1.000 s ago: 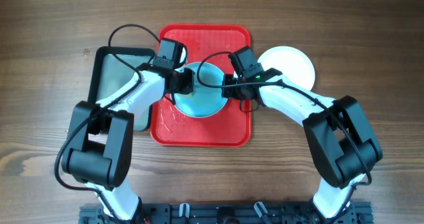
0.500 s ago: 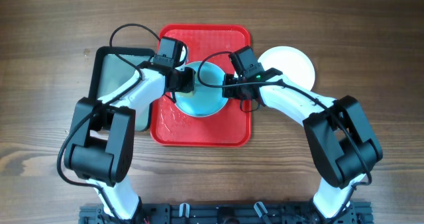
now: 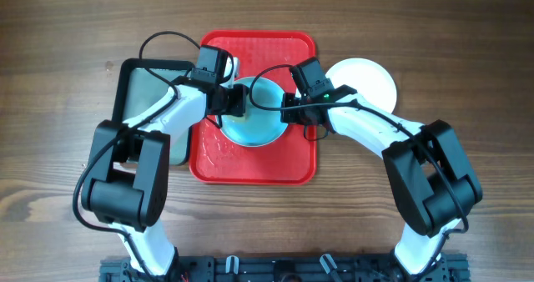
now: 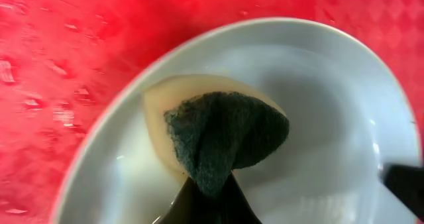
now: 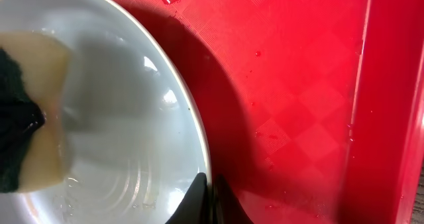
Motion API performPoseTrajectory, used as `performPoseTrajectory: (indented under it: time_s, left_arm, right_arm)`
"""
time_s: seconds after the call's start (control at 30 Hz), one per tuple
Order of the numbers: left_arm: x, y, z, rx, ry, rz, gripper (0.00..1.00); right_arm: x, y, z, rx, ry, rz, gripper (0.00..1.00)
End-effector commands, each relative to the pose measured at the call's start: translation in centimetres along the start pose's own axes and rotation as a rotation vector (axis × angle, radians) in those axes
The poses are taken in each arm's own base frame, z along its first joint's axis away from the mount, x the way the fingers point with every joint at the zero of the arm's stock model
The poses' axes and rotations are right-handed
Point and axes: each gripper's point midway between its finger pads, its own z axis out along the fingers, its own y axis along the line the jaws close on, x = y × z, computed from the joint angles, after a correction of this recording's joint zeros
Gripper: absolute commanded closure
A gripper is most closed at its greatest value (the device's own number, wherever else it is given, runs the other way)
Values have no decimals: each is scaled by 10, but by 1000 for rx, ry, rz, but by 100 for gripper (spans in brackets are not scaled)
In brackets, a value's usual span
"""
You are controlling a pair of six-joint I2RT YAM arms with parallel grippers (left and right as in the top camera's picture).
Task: Clean dirty plates on tray and stack at the side
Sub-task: 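Scrub the light-blue plate with the sponge while right gripper holds rim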
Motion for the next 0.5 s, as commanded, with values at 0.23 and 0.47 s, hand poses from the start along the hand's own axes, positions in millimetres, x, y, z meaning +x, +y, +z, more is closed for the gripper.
performPoseTrajectory:
  time_s: [0.23, 0.47]
  left_arm:
    - [39, -74, -3, 470, 192, -29, 96]
    - [-11, -62, -54, 584, 16, -44, 96]
  right_arm:
    - [1, 10, -8, -47, 0, -30, 95]
    - [1, 10, -8, -46, 0, -31, 96]
